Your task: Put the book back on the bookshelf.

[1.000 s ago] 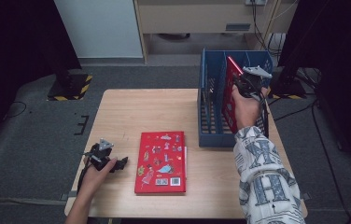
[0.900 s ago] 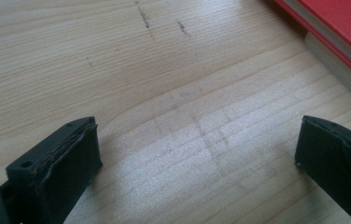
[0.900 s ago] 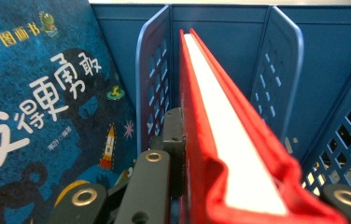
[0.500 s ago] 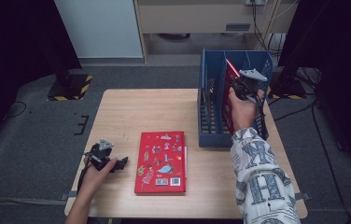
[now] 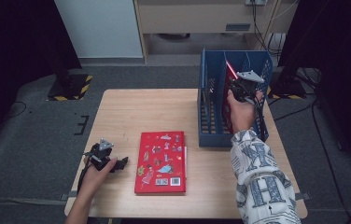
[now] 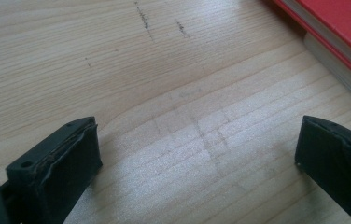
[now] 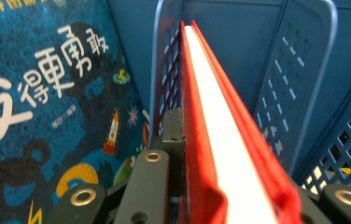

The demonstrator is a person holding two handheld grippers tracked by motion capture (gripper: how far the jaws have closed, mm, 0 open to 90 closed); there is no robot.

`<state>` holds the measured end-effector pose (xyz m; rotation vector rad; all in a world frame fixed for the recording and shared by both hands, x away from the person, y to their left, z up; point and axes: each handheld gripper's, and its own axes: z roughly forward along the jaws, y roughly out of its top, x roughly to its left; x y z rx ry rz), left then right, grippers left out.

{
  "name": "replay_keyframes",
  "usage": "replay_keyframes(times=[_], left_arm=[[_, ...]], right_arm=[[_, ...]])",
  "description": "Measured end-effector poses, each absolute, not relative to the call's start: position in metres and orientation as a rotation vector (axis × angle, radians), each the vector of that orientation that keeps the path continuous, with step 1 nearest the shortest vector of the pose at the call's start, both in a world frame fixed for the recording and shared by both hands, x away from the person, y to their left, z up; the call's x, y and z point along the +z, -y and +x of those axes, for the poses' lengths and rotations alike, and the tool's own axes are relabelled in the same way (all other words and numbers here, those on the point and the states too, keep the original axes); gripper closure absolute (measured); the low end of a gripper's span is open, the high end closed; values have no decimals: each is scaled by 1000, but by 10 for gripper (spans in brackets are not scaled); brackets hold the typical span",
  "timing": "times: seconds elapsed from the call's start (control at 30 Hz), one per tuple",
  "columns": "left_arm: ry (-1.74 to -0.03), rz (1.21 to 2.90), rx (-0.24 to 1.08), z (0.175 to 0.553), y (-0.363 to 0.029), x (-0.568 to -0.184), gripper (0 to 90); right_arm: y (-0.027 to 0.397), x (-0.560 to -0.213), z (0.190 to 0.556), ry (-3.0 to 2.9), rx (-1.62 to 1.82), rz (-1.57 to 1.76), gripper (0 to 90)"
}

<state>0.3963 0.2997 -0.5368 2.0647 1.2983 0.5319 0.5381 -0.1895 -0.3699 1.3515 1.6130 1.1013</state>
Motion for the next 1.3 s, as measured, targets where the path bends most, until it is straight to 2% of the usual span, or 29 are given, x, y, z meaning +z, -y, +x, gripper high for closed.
replay_keyframes(times=[0.63, 1.3], left_arm=[[-1294, 2070, 529, 396, -300, -537, 0], [-1294, 2070, 529, 396, -300, -537, 0]], right_arm=[[192, -367, 529, -1673, 1070, 1408, 769], [194, -358, 526, -1740, 1085, 1410, 675]])
